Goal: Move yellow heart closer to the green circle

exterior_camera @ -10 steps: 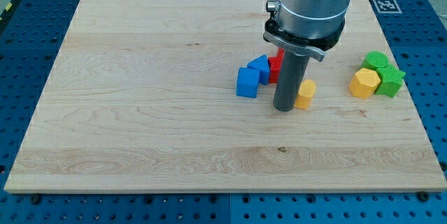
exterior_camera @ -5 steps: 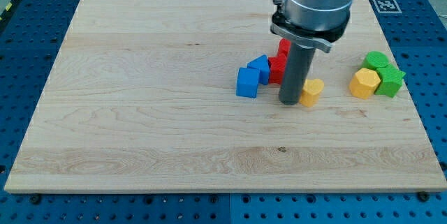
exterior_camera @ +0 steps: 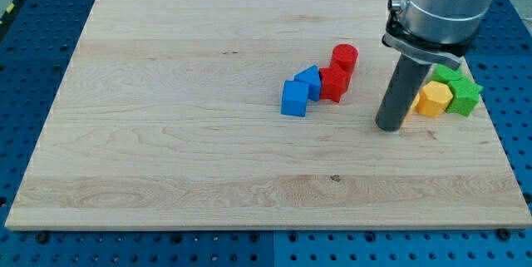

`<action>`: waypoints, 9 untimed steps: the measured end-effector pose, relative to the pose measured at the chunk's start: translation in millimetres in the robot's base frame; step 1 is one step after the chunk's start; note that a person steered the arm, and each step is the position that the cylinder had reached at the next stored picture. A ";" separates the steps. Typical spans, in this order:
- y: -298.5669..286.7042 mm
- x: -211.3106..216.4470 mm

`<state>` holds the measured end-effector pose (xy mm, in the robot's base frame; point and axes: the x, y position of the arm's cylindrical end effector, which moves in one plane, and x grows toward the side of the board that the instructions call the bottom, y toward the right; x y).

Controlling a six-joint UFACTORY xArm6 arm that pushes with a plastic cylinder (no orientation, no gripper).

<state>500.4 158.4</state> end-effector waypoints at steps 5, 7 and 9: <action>15.6 2.8; 9.7 -1.2; 9.7 -12.3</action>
<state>488.2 168.1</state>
